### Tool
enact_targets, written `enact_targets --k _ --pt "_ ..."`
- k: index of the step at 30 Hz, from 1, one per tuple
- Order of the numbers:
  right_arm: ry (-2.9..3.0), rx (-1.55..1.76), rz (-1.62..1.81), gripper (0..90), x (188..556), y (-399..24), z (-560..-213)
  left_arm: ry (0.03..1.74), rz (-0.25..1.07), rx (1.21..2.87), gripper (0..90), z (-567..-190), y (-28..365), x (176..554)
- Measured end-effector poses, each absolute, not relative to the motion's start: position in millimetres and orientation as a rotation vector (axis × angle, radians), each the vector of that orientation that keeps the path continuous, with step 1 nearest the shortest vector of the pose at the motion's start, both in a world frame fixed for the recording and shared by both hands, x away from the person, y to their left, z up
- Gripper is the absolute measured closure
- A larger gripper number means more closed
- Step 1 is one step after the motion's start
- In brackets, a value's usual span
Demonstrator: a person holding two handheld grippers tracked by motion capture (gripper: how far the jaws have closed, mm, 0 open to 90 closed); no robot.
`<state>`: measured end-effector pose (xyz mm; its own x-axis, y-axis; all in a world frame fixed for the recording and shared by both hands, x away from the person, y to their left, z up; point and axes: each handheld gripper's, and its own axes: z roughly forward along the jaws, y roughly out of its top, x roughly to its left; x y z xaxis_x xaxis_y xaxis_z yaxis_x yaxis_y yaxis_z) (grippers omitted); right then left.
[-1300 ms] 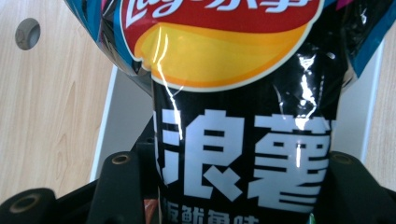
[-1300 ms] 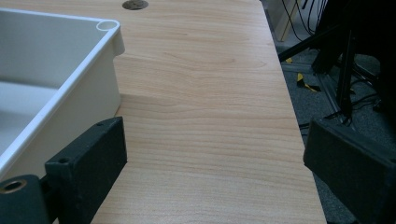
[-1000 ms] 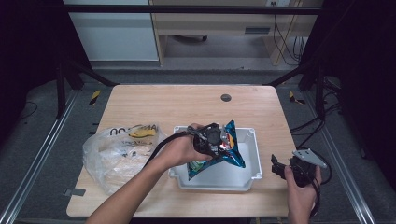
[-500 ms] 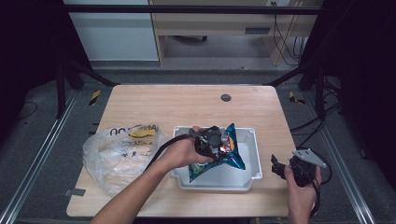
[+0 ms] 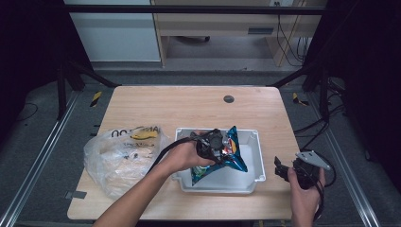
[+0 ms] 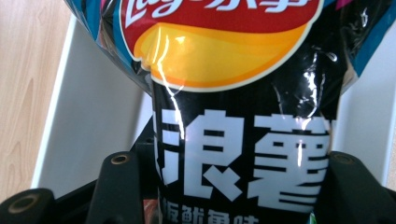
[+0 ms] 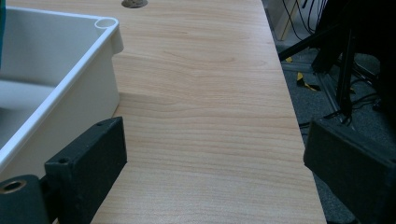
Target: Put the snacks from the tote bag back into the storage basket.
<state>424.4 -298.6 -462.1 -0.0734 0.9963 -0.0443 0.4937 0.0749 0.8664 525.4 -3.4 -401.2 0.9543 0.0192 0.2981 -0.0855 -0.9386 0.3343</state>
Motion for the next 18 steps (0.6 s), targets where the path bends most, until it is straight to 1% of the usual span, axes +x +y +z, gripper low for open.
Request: enact_targets --k 18 --pt "1.657 1.503 0.915 6.4 424.7 -298.4 -462.3 -0.046 0.422 2.756 44.9 -404.6 -3.3 525.8"
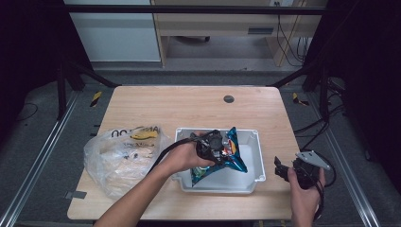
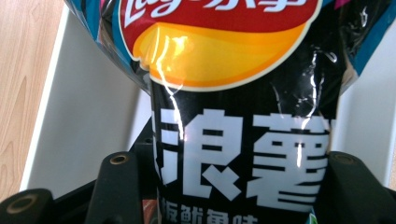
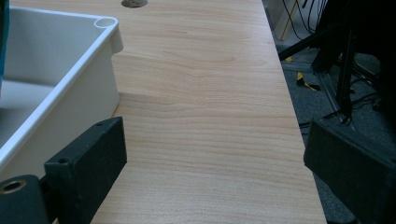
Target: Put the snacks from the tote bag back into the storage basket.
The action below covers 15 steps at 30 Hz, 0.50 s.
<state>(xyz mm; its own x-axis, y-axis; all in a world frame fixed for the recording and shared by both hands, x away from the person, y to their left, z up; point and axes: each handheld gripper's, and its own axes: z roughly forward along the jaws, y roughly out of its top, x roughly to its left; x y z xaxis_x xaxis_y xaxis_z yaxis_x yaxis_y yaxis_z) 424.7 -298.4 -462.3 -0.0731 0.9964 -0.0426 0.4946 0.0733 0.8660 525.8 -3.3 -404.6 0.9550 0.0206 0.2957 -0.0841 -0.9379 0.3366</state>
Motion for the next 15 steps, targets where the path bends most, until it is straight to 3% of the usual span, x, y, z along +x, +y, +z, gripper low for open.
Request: enact_targets --k 15 --pt "1.658 1.503 0.914 6.3 424.9 -298.5 -462.5 -0.052 0.407 2.761 43.6 -407.2 -5.6 526.0"
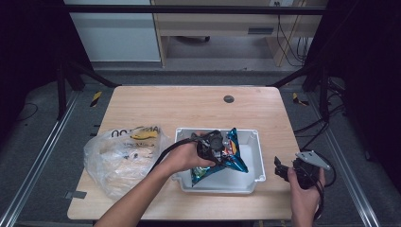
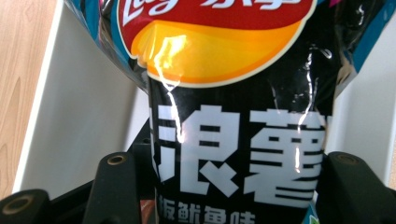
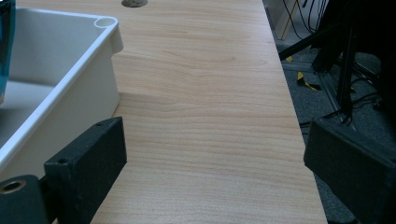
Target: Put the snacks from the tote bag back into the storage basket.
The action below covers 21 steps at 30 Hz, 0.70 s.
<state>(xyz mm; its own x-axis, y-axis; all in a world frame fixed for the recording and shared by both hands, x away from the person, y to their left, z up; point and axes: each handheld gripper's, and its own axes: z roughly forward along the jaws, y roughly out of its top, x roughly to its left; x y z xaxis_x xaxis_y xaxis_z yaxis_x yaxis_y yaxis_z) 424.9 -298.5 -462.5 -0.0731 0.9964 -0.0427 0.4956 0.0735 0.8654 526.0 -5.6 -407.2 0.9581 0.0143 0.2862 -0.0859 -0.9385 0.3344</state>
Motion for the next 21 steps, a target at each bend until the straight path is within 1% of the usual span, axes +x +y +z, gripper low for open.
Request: enact_targets --k 21 --pt "1.657 1.506 0.915 6.2 424.7 -298.4 -462.4 -0.053 0.413 2.769 42.5 -408.7 -8.6 524.7"
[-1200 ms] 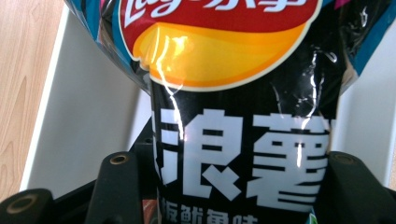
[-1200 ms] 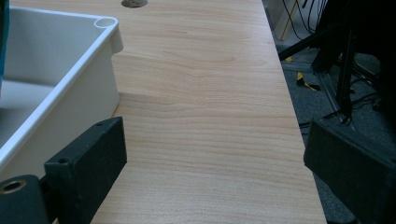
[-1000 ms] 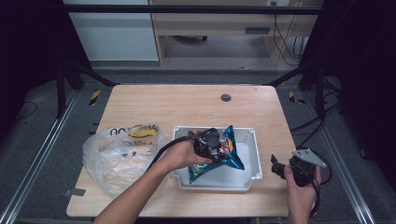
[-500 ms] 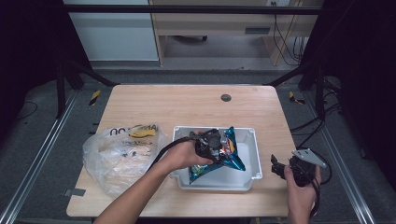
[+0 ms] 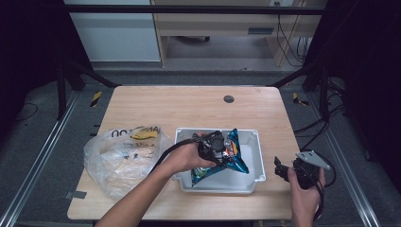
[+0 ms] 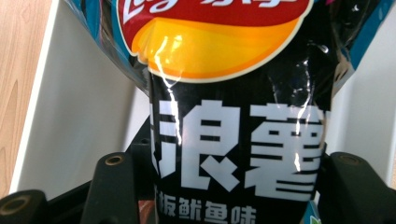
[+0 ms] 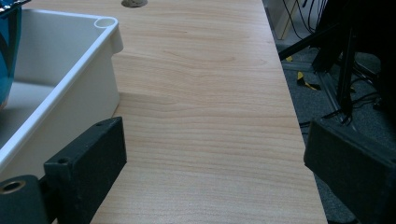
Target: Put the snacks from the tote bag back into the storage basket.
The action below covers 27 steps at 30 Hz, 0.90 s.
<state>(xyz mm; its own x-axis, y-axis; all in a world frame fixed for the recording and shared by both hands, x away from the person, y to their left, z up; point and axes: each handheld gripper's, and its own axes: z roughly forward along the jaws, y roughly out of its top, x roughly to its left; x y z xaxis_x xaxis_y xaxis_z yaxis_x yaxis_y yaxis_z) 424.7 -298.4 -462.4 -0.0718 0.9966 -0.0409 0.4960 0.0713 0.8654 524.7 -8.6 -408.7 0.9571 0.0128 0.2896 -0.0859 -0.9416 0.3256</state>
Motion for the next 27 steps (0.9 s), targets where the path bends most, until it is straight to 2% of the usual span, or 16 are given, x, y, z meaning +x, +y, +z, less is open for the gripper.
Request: enact_targets --k 27 --pt "1.657 1.508 0.918 6.2 424.9 -298.6 -462.4 -0.061 0.430 2.786 37.8 -414.2 -15.3 521.4"
